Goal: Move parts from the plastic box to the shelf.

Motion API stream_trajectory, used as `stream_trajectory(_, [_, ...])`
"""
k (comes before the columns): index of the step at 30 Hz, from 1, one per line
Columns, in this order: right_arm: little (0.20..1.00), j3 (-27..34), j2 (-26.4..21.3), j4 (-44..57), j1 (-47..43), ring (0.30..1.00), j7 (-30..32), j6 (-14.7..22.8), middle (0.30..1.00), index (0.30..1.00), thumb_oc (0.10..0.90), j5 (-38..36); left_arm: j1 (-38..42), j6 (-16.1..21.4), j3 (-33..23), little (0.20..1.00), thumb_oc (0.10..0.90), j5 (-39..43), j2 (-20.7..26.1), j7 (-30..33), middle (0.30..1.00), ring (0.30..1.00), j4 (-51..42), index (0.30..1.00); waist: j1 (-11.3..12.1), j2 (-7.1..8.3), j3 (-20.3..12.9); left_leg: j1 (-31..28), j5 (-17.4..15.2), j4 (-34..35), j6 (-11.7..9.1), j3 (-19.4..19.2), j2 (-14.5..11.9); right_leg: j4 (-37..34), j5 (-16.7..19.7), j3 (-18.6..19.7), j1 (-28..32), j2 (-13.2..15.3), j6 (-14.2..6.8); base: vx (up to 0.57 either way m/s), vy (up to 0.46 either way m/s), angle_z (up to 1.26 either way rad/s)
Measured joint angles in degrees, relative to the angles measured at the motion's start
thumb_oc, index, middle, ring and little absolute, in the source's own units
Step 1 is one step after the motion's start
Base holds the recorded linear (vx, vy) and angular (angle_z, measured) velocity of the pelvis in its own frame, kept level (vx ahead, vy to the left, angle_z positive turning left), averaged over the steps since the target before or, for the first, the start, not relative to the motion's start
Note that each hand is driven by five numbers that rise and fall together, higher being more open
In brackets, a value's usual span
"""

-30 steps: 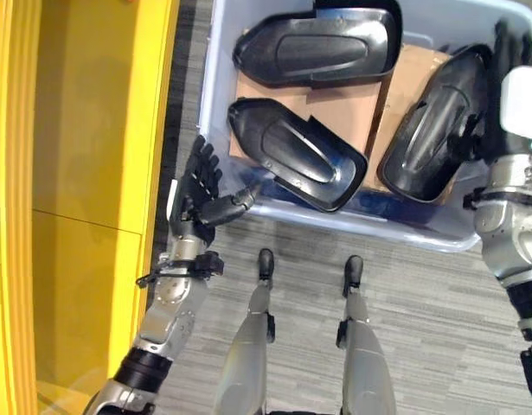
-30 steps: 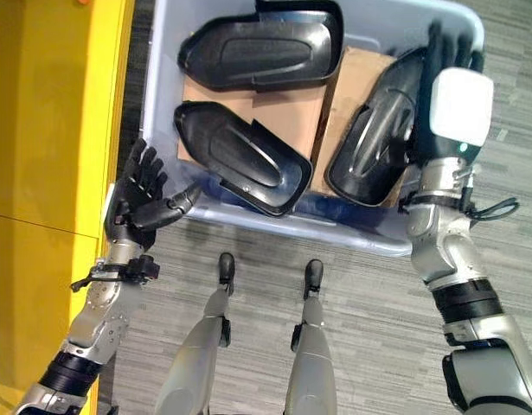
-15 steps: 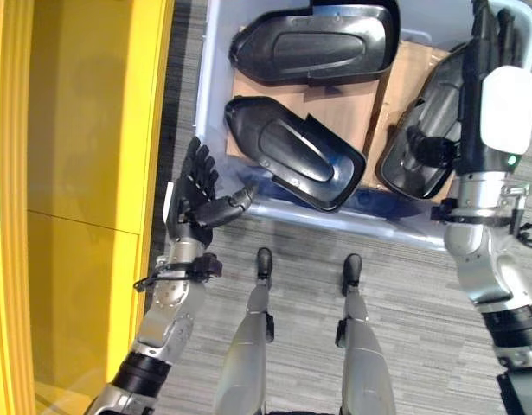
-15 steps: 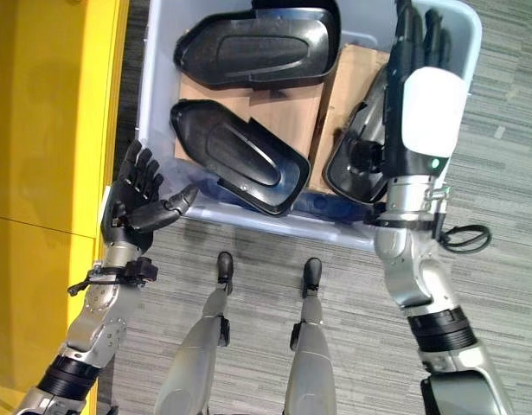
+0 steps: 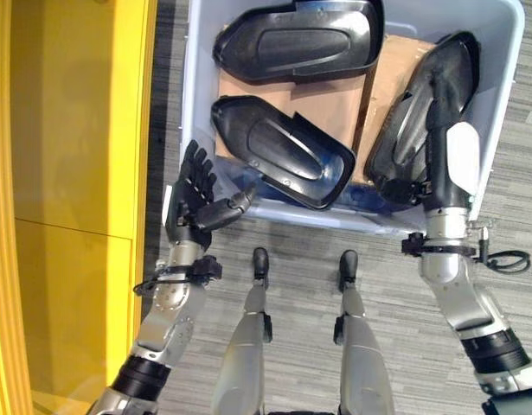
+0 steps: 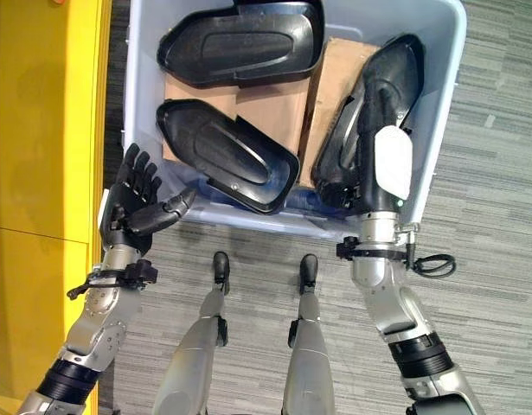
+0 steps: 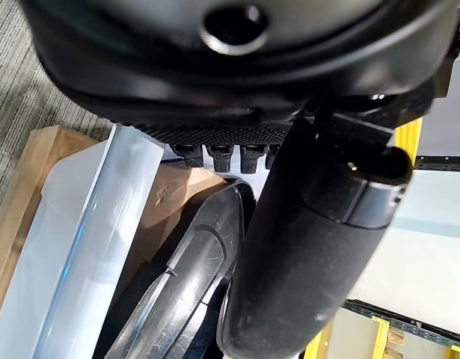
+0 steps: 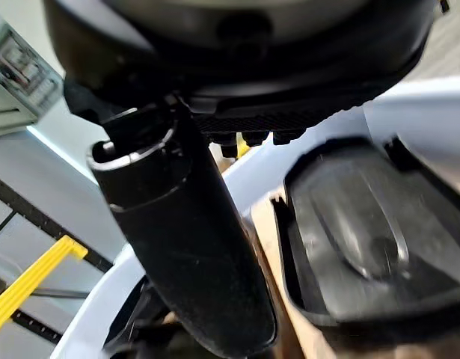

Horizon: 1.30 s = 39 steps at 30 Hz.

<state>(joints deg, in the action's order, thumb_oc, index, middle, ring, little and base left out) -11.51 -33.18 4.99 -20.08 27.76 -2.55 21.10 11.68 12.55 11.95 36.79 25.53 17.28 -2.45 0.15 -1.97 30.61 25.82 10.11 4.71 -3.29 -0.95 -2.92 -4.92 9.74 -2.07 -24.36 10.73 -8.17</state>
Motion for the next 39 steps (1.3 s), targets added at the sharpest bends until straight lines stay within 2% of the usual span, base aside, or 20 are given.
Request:
stream_trajectory(14, [1.000,-1.50,1.57,-2.07,-0.53,1.000,0.02,0.07,1.000,1.000,0.900,-2.15,0.09,0.01,-0.04,1.000,0.900,-0.04,-1.00,0.87,1.000,1.000,-0.01,1.000,0.02,0.03,0.01,-0.03,0.00,0.00,0.00,-0.06,0.00,0.01,0.09,0.01,0.00,0.01,0.00,0.00,0.000,0.00])
stream_trajectory(26, [1.000,-1.20,1.93,-12.56,-3.14,1.000,1.34,-3.11,1.000,1.000,0.900,-1.52,0.20,0.27,-0.05,1.000,0.900,-0.05,-1.50,0.92,1.000,1.000,-0.01,1.000,0.14,0.05,0.00,0.21,0.00,0.00,0.00,-0.12,0.02,0.05,0.10,0.00,-0.34,0.01,0.00,0.00,0.000,0.00])
stream_trajectory(35, [1.000,-3.39,4.19,-18.48,-6.39,1.000,1.54,-4.01,1.000,1.000,0.900,-0.85,0.76,0.68,0.10,1.000,0.900,-1.15,-2.06,0.94,1.000,1.000,-0.06,1.000,0.28,0.04,0.00,1.17,0.01,-0.01,0.00,-0.10,0.05,0.14,0.09,0.01,-1.29,0.06,0.00,0.00,0.000,0.00])
stream_trajectory(39, [1.000,-3.68,6.04,-24.06,-9.81,1.000,2.09,-5.00,1.000,1.000,0.900,-0.82,0.95,0.68,0.15,1.000,0.900,-1.15,-2.07,0.89,1.000,1.000,0.03,1.000,0.66,0.00,-0.02,1.28,0.01,-0.01,0.00,-0.18,0.06,0.14,0.09,-0.01,-1.48,0.05,0.00,0.00,0.000,0.00])
